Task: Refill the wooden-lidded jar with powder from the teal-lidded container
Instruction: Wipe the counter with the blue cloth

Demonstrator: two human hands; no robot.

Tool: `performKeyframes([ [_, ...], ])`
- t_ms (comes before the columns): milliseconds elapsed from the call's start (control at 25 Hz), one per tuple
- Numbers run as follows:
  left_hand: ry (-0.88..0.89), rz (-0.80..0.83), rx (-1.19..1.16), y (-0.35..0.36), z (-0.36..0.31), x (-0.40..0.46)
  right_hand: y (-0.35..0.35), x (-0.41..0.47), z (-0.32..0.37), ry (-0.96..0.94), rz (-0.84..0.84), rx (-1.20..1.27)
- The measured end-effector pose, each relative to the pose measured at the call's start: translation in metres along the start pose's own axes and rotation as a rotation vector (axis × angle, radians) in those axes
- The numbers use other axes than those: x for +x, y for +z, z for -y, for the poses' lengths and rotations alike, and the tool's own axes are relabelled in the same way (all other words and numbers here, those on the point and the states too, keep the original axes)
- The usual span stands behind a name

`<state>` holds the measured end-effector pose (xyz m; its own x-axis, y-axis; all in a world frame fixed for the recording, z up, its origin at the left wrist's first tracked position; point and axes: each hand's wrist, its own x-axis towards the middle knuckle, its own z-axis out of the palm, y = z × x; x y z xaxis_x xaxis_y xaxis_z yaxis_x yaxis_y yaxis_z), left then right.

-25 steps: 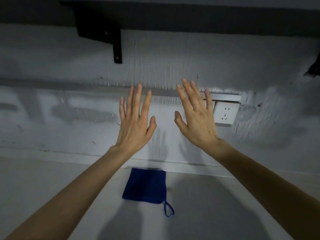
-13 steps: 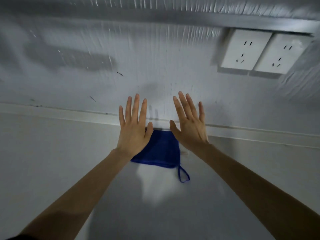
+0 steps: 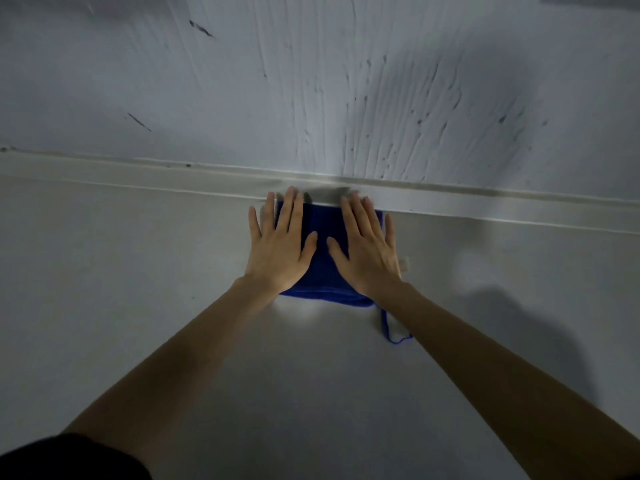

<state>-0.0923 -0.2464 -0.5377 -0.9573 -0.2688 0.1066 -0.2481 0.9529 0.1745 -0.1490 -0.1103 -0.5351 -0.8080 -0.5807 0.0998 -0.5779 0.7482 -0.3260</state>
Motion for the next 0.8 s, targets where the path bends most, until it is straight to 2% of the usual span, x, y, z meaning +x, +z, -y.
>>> performKeyframes([
  [200,-0.005,0.130,-0.035,0.009,0.001,0.006,0.012,0.002,-0.006,0.048,0.067,0.002],
  [480,0.040,0.162,-0.027,0.007,0.001,-0.005,0.013,-0.014,0.000,0.068,0.068,-0.003],
  [800,0.065,0.170,-0.020,0.002,-0.001,-0.068,0.016,-0.079,0.024,0.102,0.029,0.006],
])
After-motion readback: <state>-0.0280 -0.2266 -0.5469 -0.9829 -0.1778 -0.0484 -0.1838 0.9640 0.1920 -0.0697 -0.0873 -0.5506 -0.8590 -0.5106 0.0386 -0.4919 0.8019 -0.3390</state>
